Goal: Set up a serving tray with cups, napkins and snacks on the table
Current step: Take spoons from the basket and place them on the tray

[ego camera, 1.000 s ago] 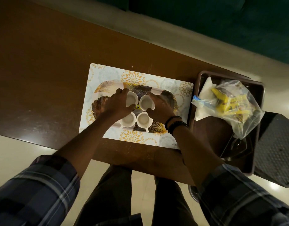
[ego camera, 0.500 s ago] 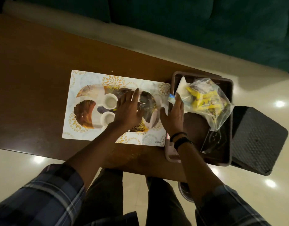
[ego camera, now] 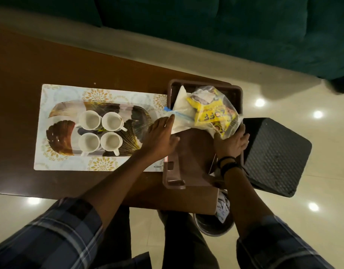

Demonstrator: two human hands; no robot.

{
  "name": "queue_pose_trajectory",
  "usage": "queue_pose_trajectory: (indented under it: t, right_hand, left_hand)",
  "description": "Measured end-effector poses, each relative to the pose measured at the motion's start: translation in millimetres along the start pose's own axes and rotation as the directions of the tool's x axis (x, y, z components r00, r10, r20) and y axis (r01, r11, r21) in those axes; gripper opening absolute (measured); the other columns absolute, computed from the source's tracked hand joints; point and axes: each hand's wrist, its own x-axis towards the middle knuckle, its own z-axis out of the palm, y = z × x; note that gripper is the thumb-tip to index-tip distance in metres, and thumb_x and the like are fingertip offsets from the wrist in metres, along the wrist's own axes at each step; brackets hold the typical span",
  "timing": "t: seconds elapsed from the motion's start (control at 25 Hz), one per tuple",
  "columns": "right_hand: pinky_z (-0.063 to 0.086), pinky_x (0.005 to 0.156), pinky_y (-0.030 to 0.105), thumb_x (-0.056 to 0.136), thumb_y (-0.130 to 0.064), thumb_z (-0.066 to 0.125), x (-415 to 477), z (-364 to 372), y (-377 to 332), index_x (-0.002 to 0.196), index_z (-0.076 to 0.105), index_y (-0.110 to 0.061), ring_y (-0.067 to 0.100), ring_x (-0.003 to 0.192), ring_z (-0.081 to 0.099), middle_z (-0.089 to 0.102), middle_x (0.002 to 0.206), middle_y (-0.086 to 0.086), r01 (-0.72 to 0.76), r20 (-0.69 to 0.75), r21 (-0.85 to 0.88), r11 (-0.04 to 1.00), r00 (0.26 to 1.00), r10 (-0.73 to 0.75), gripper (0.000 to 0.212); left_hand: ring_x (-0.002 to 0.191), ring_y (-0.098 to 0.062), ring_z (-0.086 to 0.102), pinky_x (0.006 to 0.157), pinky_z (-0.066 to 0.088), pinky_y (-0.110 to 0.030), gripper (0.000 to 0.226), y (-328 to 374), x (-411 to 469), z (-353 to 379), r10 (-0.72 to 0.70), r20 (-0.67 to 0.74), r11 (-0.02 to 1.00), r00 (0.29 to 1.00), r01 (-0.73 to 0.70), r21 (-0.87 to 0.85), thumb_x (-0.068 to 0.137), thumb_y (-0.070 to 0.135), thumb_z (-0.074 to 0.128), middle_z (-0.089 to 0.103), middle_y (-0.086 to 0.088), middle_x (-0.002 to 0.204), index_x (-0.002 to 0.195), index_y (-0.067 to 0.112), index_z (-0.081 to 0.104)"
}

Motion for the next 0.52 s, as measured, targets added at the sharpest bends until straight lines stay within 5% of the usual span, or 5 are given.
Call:
queue_pose_trajectory:
  t: [0.24,0.32,0.4,0.52]
  right_hand:
    - [0.044,0.102,0.051,0.069,-0.04,0.076,23,-15,7,0.145,0.026,-0.024,0.031,0.125,0.053,0.052,0.139,0.008,-0.002,0.153,0.211,0.978,0.988,-0.031,0.093]
    - [0.05,0.096,0.049,0.073,-0.035,0.069,26,-15,10,0.144,0.026,-0.027,0.025,0.106,0.062,0.065,0.114,0.004,-0.004,0.175,0.227,0.974,0.984,-0.037,0.084]
    - [0.055,0.086,0.044,0.082,-0.017,0.063,26,-14,14,0.145,0.029,-0.023,0.012,0.074,0.061,0.061,0.077,-0.006,0.032,0.187,0.24,0.97,0.979,-0.078,0.071]
    - [0.053,0.078,0.035,0.085,-0.004,0.059,23,-14,15,0.141,0.036,-0.015,0.003,0.065,0.054,0.051,0.071,-0.013,0.098,0.15,0.254,0.962,0.979,-0.139,0.062]
  left_hand:
    - [0.132,-0.037,0.038,0.106,0.036,-0.048,0.067,17,12,17,-0.069,0.047,0.997,0.997,0.069,-0.017,0.089,0.033,0.058,0.041,-0.017,0.145,0.144,0.007,0.031]
    - [0.128,-0.038,0.042,0.102,0.039,-0.047,0.062,22,14,22,-0.091,0.05,0.994,0.995,0.093,-0.048,0.089,0.033,0.059,0.047,-0.017,0.14,0.141,0.008,0.037]
    - [0.124,-0.037,0.045,0.099,0.041,-0.046,0.057,26,14,27,-0.099,0.031,0.993,0.995,0.1,-0.065,0.087,0.033,0.06,0.054,-0.016,0.132,0.136,0.009,0.043]
    - [0.12,-0.036,0.048,0.096,0.042,-0.045,0.052,29,16,32,-0.111,0.025,0.989,0.993,0.113,-0.097,0.087,0.031,0.06,0.056,-0.015,0.127,0.131,0.009,0.046]
